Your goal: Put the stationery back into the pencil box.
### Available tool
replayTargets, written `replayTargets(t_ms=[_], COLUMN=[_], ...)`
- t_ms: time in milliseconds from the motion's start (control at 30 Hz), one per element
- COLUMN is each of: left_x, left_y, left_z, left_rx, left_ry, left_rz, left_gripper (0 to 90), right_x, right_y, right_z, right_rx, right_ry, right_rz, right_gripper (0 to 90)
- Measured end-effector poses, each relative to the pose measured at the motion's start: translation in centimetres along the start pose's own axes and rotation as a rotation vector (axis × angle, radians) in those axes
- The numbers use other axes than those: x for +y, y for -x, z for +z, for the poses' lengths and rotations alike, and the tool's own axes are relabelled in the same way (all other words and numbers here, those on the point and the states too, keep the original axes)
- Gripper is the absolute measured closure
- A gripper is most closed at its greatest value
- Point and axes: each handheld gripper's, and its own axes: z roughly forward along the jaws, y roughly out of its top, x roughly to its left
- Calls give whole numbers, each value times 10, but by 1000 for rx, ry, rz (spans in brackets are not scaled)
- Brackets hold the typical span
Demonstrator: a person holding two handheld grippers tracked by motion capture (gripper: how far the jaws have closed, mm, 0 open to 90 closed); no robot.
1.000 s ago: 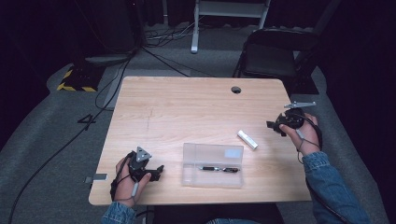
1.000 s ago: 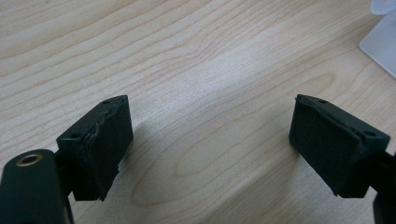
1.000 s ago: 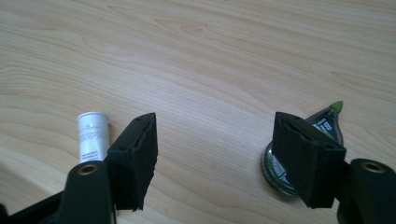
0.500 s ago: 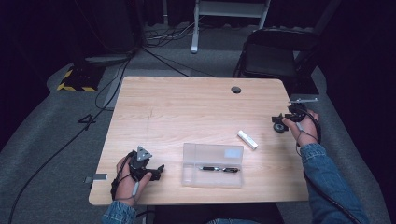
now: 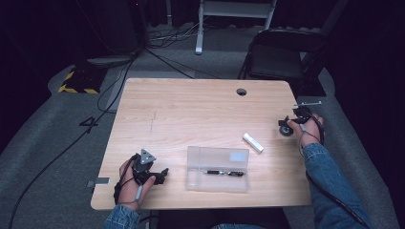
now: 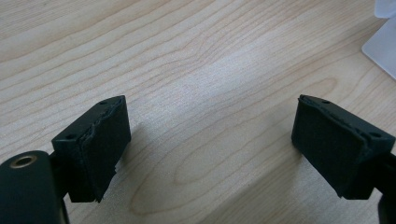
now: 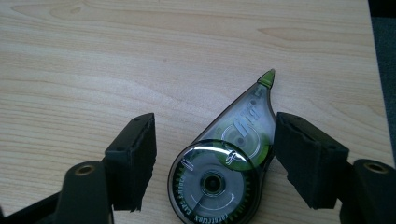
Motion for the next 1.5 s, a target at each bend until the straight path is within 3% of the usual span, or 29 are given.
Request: replayTargets(t_ms=[400, 633, 767, 967, 1500], left_x=[0, 0, 0, 0, 0], left_y=[0, 0, 0, 0, 0], left_z=[0, 0, 0, 0, 0], left_rx=[3, 4, 3, 4, 4], left_ry=[-1, -1, 0, -3, -2], left_rz=[4, 4, 3, 5, 4], left_gripper=[122, 122, 122, 122, 122], right_x=[2, -2, -3, -3, -4], right_y=[-1, 2, 1, 2, -6], right_z=[9, 15, 18, 15, 10], right_rx=[-28, -39, -36, -35, -1], right_ry=[11, -12, -20, -30, -58], right_rz=[-8, -14, -25, -70, -115], right_gripper=[306, 308, 335, 487, 508])
